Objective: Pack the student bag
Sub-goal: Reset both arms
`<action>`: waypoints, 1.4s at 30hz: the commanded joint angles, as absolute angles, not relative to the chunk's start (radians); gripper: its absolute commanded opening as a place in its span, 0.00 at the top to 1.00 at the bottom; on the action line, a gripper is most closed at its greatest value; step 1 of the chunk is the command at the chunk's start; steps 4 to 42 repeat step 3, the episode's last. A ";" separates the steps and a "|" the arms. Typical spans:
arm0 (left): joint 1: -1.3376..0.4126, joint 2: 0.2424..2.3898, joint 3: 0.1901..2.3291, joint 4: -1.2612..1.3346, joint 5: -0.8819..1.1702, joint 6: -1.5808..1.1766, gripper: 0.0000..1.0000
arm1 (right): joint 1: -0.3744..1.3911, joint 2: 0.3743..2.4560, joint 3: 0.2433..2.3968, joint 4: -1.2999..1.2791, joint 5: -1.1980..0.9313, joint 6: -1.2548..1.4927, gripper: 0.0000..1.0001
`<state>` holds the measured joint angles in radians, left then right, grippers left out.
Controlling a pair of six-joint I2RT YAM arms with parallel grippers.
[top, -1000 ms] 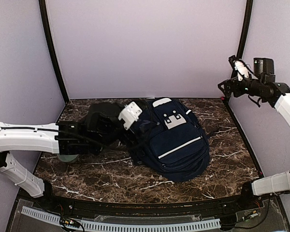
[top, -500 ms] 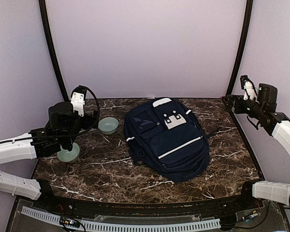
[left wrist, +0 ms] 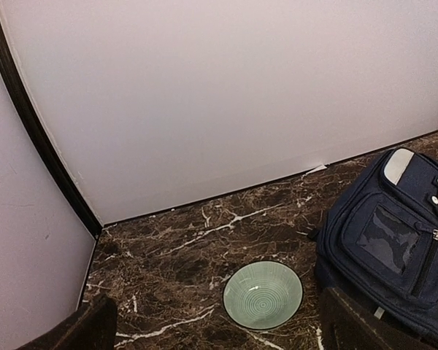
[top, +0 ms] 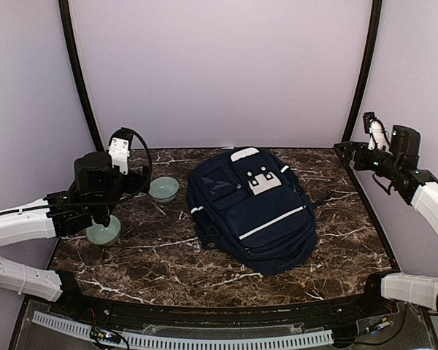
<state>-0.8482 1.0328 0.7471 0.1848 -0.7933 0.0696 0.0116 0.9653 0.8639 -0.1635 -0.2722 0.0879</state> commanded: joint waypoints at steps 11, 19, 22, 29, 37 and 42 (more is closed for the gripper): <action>-0.848 1.033 0.771 0.178 -0.784 0.063 0.01 | 0.004 0.964 0.879 -0.125 -0.311 0.094 0.00; -0.848 1.033 0.771 0.178 -0.784 0.063 0.01 | 0.004 0.964 0.879 -0.125 -0.311 0.094 0.00; -0.848 1.033 0.771 0.178 -0.784 0.063 0.01 | 0.004 0.964 0.879 -0.125 -0.311 0.094 0.00; -0.848 1.033 0.771 0.178 -0.784 0.063 0.01 | 0.004 0.964 0.879 -0.125 -0.311 0.094 0.00; -0.848 1.033 0.771 0.178 -0.784 0.063 0.01 | 0.004 0.964 0.879 -0.125 -0.311 0.094 0.00; -0.848 1.033 0.771 0.178 -0.784 0.063 0.01 | 0.004 0.964 0.879 -0.125 -0.311 0.094 0.00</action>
